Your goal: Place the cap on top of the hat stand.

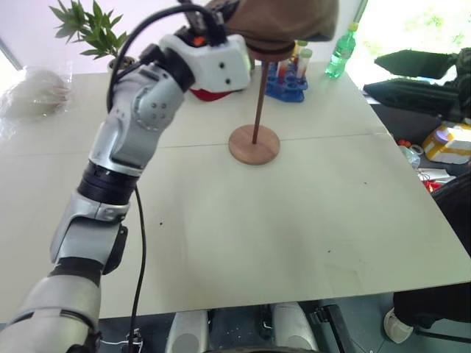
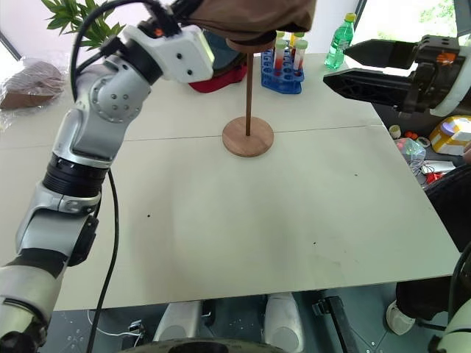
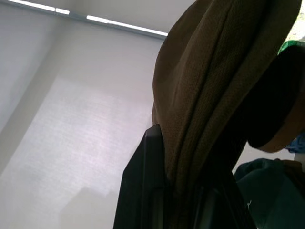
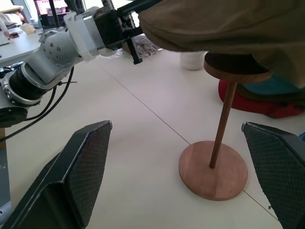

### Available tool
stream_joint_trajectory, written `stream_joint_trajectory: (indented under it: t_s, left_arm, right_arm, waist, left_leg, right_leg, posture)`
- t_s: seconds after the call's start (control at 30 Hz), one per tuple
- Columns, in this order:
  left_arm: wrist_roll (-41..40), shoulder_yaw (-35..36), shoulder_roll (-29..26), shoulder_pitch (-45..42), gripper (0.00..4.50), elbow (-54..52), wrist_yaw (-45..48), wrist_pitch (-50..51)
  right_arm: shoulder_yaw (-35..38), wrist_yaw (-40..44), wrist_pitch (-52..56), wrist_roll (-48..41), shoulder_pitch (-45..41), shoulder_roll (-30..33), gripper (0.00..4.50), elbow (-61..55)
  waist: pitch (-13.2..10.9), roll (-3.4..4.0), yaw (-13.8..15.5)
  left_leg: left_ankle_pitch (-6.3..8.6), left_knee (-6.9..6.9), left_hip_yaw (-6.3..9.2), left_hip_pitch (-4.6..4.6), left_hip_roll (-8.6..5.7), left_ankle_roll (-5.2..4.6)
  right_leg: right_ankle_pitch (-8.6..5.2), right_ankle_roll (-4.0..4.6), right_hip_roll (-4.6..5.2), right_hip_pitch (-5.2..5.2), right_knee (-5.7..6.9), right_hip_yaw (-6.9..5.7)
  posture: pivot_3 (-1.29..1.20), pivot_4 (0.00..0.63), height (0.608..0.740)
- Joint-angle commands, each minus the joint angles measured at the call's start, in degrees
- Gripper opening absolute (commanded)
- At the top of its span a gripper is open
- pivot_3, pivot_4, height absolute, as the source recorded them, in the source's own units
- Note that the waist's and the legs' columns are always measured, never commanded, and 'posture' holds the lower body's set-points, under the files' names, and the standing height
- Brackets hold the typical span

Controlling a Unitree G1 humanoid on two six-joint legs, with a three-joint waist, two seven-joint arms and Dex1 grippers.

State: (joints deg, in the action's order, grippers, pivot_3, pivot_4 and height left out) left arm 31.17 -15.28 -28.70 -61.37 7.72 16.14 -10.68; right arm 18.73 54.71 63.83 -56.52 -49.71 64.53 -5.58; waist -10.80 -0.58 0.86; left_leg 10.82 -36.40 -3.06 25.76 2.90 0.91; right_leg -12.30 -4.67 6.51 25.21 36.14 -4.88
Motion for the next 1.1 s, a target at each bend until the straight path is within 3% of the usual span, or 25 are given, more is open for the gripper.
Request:
stream_joint_trajectory:
  t_s: [0.03,0.57,0.87,0.97,1.1]
  left_arm:
    - [2.3,-0.8,-0.2,-2.1,0.04,-0.1,-0.5,-2.4]
    - [5.1,2.8,-6.6,10.8,0.04,-13.4,3.0,-0.7]
    - [5.5,1.8,-3.3,13.1,0.04,-12.8,3.1,1.4]
    - [5.2,1.8,-2.5,14.7,1.29,-14.0,3.7,1.9]
    - [5.1,2.4,-2.2,15.9,3.37,-15.3,4.3,2.5]
  right_arm:
    - [2.5,-0.8,-0.1,-1.3,-0.8,0.4,4.5,-1.7]
    - [-0.3,1.2,-5.2,5.4,-1.6,1.5,4.5,3.1]
    - [-3.0,3.5,-6.8,8.1,-4.4,1.3,4.5,5.6]
    - [-3.6,4.3,-6.5,8.6,-6.0,1.5,4.5,6.6]
    - [-4.3,5.2,-6.2,9.0,-7.1,1.5,4.5,6.7]
  waist:
    - [0.0,0.0,0.0]
    - [0.0,0.01,0.0]
    - [0.0,0.01,0.0]
    - [0.0,0.01,-0.1]
    - [0.0,0.02,-0.1]
  left_leg:
    - [0.0,0.0,0.0,0.0,0.0,0.0]
    - [0.0,-0.07,0.01,0.01,0.01,0.0]
    - [0.01,-0.13,0.01,0.01,0.01,-0.02]
    - [0.01,-0.13,0.01,0.0,0.01,-0.02]
    - [0.01,-0.13,0.02,0.0,0.02,-0.02]
  right_leg:
    - [0.0,0.0,0.0,0.0,0.0,0.0]
    - [0.0,0.0,0.0,-0.01,0.03,0.01]
    - [0.0,0.0,0.0,-0.04,0.04,0.01]
    - [0.01,0.0,0.0,-0.04,0.05,0.01]
    - [0.01,0.0,-0.01,-0.02,0.06,0.01]
  posture:
    - [0.0,0.15,0.728]
    - [0.0,0.15,0.728]
    - [0.0,0.15,0.728]
    - [0.0,0.15,0.728]
    - [0.0,0.15,0.728]
